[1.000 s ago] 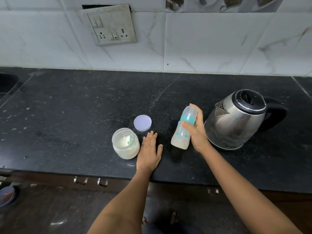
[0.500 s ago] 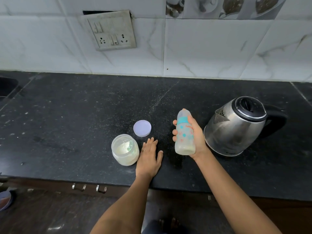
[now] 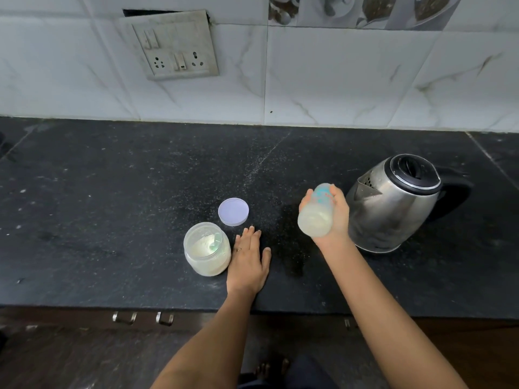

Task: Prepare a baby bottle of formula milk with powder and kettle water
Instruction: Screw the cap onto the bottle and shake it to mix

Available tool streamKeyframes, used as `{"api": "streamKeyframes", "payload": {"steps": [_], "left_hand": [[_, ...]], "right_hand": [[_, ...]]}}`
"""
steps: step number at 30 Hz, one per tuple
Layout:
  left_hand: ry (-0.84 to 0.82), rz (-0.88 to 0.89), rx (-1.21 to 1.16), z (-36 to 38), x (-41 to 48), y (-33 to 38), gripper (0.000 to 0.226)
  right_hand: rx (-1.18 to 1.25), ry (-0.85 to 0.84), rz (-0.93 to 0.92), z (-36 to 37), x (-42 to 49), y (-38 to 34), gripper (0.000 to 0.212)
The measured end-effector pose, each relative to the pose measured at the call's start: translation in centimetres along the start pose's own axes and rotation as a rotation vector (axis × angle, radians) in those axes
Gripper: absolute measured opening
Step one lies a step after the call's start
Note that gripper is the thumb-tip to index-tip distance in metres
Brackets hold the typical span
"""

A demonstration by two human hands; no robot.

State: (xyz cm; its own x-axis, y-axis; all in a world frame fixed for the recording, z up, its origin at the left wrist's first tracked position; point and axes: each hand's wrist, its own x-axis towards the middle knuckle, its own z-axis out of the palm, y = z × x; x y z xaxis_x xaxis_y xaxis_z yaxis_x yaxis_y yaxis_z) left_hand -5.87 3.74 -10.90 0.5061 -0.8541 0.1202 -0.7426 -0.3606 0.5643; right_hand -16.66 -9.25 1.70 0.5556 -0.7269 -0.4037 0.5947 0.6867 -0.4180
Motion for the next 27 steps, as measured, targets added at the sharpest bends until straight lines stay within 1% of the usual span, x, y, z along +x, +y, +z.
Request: {"api": "streamKeyframes", "payload": {"steps": [1,3,4,5,6,7,8,9,10,12,14,15,16,17,18,19,20,22,23,24,25,27], "left_hand": [[0.001,0.001,0.0,0.0,0.0,0.1,0.048],[-0.006,0.001,0.004,-0.1,-0.1,0.2,0.048],[-0.007,-0.001,0.007,-0.2,-0.1,0.2,0.049],[-0.007,-0.004,0.009,-0.2,-0.1,0.2,0.049],[-0.005,-0.002,0.01,-0.2,-0.1,0.2,0.049],[-0.004,0.0,0.012,-0.2,-0.1,0.2,0.049],[-0.007,0.0,0.015,-0.1,0.0,0.2,0.048],[-0.01,-0.003,0.019,-0.1,0.0,0.1,0.048],[-0.014,-0.004,0.023,-0.1,0.0,0.2,0.048],[-0.024,-0.005,0.029,-0.1,0.0,0.2,0.049],[-0.031,-0.01,0.029,0.0,0.0,0.1,0.049],[-0.032,-0.011,0.03,0.0,0.0,0.1,0.049],[-0.029,-0.01,0.032,0.0,0.0,0.1,0.049],[-0.026,-0.006,0.035,-0.1,0.0,0.1,0.049],[-0.024,-0.004,0.038,-0.1,0.0,0.2,0.049],[-0.022,-0.002,0.042,-0.1,0.0,0.2,0.049],[-0.023,-0.001,0.045,-0.1,0.0,0.2,0.049],[-0.039,-0.004,0.039,-0.2,0.0,0.2,0.049],[-0.047,-0.008,0.033,-0.2,0.0,0.2,0.049],[-0.051,-0.009,0.029,-0.2,0.0,0.2,0.05],[-0.047,-0.004,0.029,-0.2,0.0,0.2,0.05],[-0.031,0.008,0.033,-0.1,0.0,0.1,0.049]], "right_hand": [[-0.025,0.004,0.018,0.1,-0.3,0.3,0.046],[-0.268,-0.029,0.042,-0.2,-1.5,1.7,0.038],[-0.387,-0.046,0.033,-0.4,-1.9,2.3,0.039],[-0.44,-0.068,-0.011,-0.5,-2.2,2.6,0.042],[-0.412,-0.074,-0.081,-0.4,-2.0,2.5,0.038],[-0.319,-0.053,-0.118,-0.1,-1.7,2.2,0.029],[-0.215,-0.016,-0.121,0.1,-1.1,1.6,0.02],[-0.147,0.013,-0.093,0.4,-0.7,1.0,0.019],[-0.159,0.027,-0.05,0.5,-0.8,0.7,0.024],[-0.326,0.023,0.007,-0.1,-1.3,1.4,0.035],[-0.496,-0.025,-0.006,-0.7,-2.3,2.4,0.052],[-0.52,-0.053,-0.047,-0.6,-2.7,2.4,0.056],[-0.501,-0.051,-0.075,-0.5,-2.6,2.1,0.052],[-0.435,-0.026,-0.075,-0.1,-2.5,1.7,0.043],[-0.354,0.024,-0.07,0.3,-2.3,1.3,0.034],[-0.305,0.058,-0.075,0.5,-2.3,1.0,0.031],[-0.299,0.063,-0.081,0.3,-2.4,1.2,0.029],[-0.426,-0.003,-0.092,-0.1,-3.3,2.4,0.022],[-0.517,-0.075,-0.117,-0.3,-4.1,3.1,0.026],[-0.585,-0.141,-0.143,-0.6,-4.3,3.4,0.036],[-0.609,-0.148,-0.159,-0.3,-4.2,3.2,0.044],[-0.477,-0.004,-0.129,0.3,-3.0,2.2,0.054]]}}
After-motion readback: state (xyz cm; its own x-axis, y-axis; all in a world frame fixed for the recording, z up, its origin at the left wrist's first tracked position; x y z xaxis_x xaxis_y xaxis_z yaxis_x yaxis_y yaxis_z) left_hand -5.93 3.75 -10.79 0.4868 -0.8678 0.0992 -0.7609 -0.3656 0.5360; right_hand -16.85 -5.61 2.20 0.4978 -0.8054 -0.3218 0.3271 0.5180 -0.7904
